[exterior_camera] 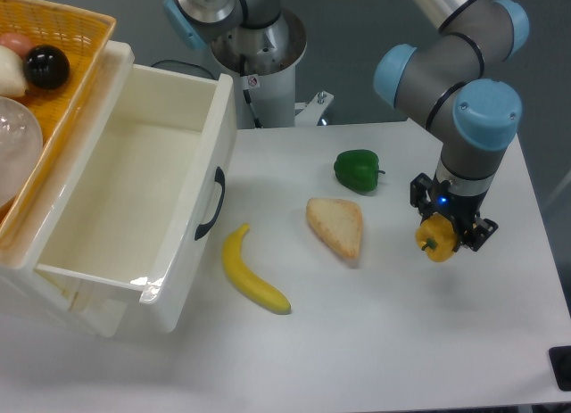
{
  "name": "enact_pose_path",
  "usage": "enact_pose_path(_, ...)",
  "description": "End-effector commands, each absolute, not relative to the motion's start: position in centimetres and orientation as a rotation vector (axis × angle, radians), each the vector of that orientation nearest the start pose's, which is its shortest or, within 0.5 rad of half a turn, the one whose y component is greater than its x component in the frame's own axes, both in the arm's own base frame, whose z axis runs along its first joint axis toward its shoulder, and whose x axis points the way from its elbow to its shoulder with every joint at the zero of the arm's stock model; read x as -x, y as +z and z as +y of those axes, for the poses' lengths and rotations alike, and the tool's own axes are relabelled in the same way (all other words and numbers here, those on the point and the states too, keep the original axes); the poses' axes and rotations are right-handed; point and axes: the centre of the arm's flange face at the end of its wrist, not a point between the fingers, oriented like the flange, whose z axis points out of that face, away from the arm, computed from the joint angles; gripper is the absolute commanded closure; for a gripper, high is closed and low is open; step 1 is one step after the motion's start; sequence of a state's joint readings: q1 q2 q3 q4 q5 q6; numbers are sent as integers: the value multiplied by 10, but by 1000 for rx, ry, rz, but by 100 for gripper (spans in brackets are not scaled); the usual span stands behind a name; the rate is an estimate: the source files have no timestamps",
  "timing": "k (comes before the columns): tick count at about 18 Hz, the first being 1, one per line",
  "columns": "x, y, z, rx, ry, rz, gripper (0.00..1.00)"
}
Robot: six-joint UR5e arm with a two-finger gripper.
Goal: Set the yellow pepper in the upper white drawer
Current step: 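Lift the yellow pepper held in the gripper off the table, then carry the yellow pepper over the bread toward the open white drawer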
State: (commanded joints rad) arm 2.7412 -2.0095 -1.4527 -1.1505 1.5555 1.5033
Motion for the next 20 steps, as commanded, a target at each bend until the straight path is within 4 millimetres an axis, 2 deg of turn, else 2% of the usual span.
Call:
enact_pose_path(4,560,342,384,3047,164,502,70)
enact_pose_path(6,556,348,385,3042,149,459,70)
enact_pose_path(10,528,393,387,2951,119,325,69)
enact_pose_path(13,499,425,391,2884,79,280,67)
enact_pose_path(18,428,457,422,2817,37,287,66)
enact_pose_path(20,401,484,428,2762,49,281,66)
